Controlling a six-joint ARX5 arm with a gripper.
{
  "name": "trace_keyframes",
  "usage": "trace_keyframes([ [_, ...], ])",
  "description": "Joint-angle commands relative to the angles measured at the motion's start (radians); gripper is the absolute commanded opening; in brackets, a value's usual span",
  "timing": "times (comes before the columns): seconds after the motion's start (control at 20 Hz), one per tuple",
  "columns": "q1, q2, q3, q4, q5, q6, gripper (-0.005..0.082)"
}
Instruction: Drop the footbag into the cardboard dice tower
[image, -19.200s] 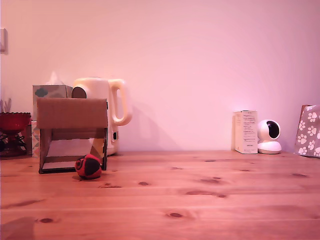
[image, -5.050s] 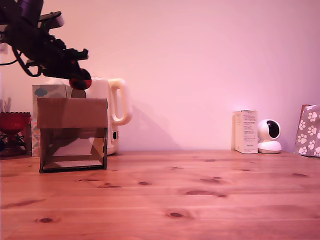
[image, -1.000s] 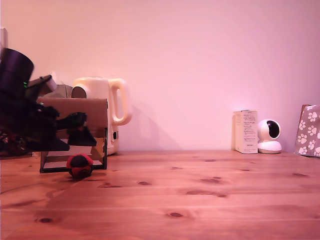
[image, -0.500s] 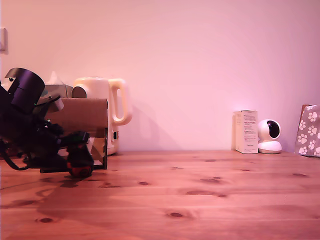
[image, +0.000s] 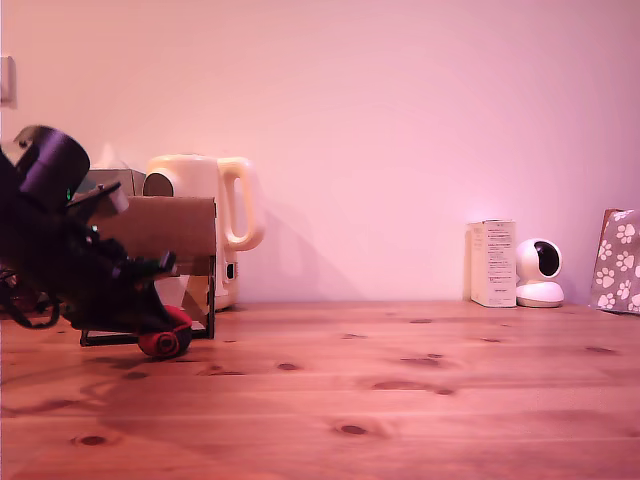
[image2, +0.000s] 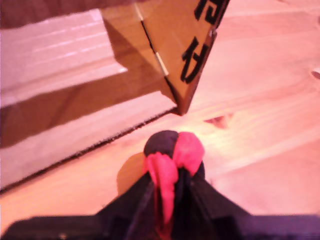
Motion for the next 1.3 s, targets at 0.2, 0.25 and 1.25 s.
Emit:
trace_keyframes([
  [0.2, -0.003, -0.23, -0.008, -0.082, 0.025, 0.004, 0.004],
  [0.25, -0.003, -0.269, -0.008, -0.081, 0.025, 0.004, 0.004],
  [1.25, 0.112, -0.339, 0.237, -0.07, -0.133, 0.087, 0.0041],
])
